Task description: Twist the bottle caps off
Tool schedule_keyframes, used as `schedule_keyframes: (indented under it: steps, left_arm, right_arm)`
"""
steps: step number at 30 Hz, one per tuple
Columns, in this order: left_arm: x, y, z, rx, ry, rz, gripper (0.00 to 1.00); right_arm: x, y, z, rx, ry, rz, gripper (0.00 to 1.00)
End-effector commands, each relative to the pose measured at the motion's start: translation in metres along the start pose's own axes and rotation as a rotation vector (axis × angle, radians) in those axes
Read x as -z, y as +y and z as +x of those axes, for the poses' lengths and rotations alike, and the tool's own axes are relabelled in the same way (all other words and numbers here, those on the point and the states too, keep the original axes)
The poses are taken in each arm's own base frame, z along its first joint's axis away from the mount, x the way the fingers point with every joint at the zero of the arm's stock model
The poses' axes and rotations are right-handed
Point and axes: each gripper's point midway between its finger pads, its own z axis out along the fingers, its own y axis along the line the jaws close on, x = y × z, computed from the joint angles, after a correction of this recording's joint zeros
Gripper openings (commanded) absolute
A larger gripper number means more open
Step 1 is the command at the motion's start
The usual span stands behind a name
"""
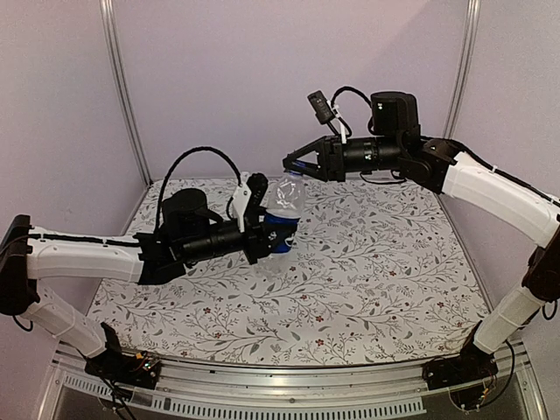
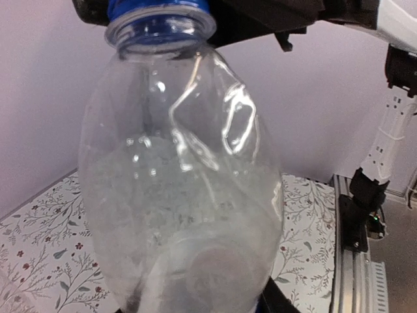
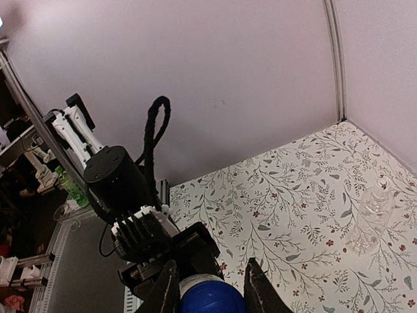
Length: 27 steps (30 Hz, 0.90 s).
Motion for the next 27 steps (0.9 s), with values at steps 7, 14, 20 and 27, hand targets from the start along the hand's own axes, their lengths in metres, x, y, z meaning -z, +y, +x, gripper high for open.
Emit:
schedule_keyframes:
  steps: [7,14,20,27]
  left_arm:
    - [0.034,-0.103,-0.015,-0.078,-0.113,0.595,0.39]
    - [0.034,-0.103,-0.014,-0.069,-0.115,0.594,0.37]
    - [0.027,-0.088,-0.015,-0.069,-0.118,0.500,0.35]
    - [0.010,-0.042,-0.013,-0.080,-0.078,0.215,0.33]
  right_arm:
    - [0.020,0.085,0.013,0.268,0.064,-0.583,0.03]
    - [0.022,0.084,0.010,0.274,0.065,-0.608,0.06]
    - [0.024,0.071,0.003,0.261,0.058,-0.500,0.29]
    - [0.023,0.043,-0.012,0.193,0.038,-0.245,0.81]
